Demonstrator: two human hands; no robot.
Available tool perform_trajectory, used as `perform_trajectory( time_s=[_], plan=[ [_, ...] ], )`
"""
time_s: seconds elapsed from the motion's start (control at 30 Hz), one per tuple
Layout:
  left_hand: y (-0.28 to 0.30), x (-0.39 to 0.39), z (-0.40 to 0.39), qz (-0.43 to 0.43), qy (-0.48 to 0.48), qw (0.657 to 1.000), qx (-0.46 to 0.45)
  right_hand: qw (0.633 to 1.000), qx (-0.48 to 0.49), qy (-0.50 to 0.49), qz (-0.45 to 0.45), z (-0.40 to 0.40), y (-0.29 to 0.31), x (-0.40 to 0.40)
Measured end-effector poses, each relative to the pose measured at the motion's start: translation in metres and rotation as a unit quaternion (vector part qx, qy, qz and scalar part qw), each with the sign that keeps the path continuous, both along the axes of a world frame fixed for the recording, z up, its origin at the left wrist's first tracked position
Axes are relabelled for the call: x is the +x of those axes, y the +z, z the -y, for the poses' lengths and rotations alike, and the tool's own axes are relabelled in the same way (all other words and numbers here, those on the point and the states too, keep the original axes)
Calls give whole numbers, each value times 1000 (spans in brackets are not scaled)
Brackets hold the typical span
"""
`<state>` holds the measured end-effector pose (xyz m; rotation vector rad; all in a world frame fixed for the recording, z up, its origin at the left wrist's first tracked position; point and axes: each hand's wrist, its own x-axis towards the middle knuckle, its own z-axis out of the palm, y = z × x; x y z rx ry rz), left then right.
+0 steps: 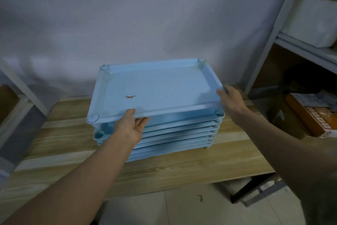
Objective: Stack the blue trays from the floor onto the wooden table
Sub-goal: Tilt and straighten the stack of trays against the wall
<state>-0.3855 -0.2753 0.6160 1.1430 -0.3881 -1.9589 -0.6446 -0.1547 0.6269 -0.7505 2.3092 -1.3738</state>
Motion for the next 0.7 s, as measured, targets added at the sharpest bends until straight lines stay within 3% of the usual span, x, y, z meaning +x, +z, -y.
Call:
perform_trajectory(
  time_s=[0.07,0.17,0.7],
  plan=[
    [-3,-2,0,17,0,1000,-3,997,-17,-6,80,-5,-6,-6],
    [-7,-2,1,24,-2,1000,-8,992,-39,-5,117,-11,-10,-10],
    [-15,-1,1,37,9,999,-12,986,-66,11,155,-6,-9,-5]
  ],
)
